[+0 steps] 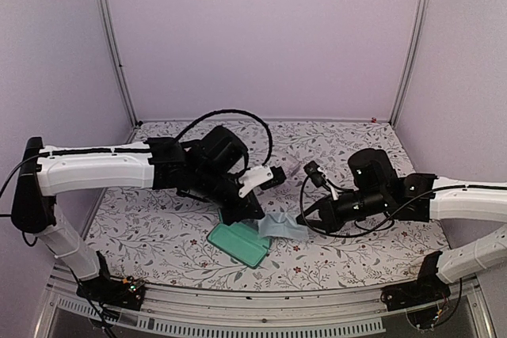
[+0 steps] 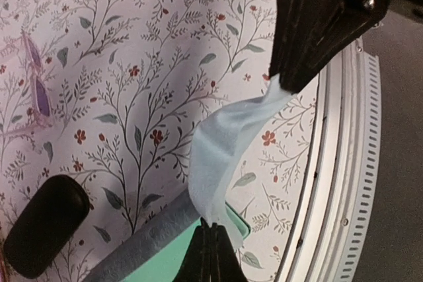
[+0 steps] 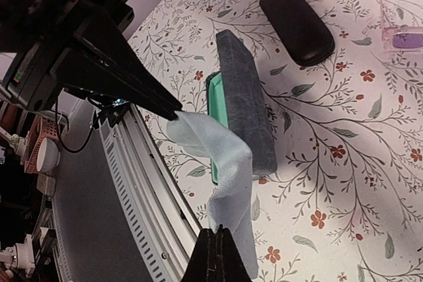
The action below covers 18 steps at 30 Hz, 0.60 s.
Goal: Organize the sunglasses
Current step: Place the folded cleaning cloth in the sunglasses case.
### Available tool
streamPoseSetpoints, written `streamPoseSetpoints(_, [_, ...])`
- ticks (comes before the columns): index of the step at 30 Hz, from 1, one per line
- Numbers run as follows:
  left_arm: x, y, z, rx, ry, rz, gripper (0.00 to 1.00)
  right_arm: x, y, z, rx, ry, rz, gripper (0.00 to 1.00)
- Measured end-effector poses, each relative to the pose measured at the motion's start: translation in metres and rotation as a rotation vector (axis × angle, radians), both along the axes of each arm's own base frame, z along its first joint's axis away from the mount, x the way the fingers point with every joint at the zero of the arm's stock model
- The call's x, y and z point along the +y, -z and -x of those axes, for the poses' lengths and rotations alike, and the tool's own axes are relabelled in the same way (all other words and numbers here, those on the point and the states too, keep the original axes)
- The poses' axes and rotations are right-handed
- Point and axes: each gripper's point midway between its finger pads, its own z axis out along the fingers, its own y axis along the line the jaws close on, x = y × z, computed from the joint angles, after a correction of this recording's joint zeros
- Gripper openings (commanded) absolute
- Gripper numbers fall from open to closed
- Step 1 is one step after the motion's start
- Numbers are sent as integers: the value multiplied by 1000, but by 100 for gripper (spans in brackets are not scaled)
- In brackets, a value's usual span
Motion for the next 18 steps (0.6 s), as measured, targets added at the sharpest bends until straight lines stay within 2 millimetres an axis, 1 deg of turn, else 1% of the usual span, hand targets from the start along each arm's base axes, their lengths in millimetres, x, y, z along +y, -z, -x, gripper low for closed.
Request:
streamPoseSetpoints(5, [34,12,17,19,-78,-50,0,20,5,19,18,-45,-10,0])
streamPoseSetpoints(8, [47,16,28,33,-117,-62,0,34,12,29,33,-72,-13,0])
streamPoseSetpoints(11, [62,29,38,53,-155,-91,0,49,23,39,57,-89,-13,0])
streamPoseSetpoints(15, [83,50,43,79,-221,-150,0,64,48,48,98,-95,22,0])
streamPoseSetpoints(18, [91,56,43,82,-257,-166,0,75,70,49,130,-83,69,0])
